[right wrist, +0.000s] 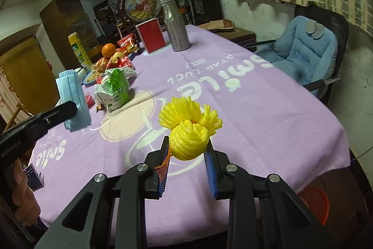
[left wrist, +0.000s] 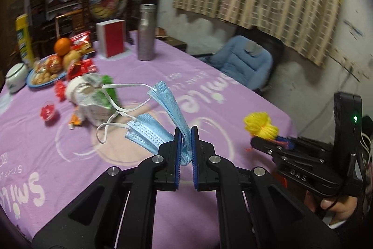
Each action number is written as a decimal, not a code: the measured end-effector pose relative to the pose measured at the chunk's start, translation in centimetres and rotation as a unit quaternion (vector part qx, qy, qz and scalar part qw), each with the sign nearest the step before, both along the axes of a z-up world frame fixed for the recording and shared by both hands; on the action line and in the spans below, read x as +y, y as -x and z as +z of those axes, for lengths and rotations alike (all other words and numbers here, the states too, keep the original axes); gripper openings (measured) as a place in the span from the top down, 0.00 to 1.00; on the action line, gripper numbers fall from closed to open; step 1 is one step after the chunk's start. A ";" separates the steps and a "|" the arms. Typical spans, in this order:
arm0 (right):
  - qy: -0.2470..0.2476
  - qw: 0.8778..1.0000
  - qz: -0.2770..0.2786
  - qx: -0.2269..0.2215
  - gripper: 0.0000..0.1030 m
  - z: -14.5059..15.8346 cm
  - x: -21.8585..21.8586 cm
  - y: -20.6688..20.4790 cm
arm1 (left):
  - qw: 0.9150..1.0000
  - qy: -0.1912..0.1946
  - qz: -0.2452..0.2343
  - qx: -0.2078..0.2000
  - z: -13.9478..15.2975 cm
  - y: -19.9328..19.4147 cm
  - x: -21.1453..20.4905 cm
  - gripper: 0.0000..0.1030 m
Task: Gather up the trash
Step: 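Carry the mask and yellow net in both tools over the red wastebasket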
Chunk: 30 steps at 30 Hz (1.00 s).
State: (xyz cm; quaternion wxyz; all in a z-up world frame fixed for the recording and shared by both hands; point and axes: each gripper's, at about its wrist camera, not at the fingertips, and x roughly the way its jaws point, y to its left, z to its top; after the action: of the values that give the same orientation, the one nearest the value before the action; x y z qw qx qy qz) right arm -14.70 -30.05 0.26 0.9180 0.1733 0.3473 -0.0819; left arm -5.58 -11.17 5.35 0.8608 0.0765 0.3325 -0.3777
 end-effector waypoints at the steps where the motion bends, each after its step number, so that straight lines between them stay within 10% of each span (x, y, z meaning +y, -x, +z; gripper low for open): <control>1: 0.002 1.000 -0.005 -0.002 0.72 0.1 -0.4 0.6 | 1.000 -0.002 -0.011 0.000 -0.1 0.6 -0.6 0.91; 15: -0.003 0.992 -0.123 0.024 0.72 -3.3 -9.1 10.3 | 0.991 -0.061 -0.119 -0.002 -2.9 6.6 -8.9 0.91; 30: -0.040 0.973 -0.215 0.080 0.73 -9.9 -15.8 18.5 | 0.958 -0.130 -0.256 -0.017 -7.3 15.9 -18.3 0.91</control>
State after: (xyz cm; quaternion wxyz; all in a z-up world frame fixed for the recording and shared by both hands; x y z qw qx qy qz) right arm -33.17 -45.81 -9.64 0.8408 0.2729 0.3768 -0.2768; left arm -21.46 -29.47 -1.97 0.7230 0.2766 0.3335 -0.5380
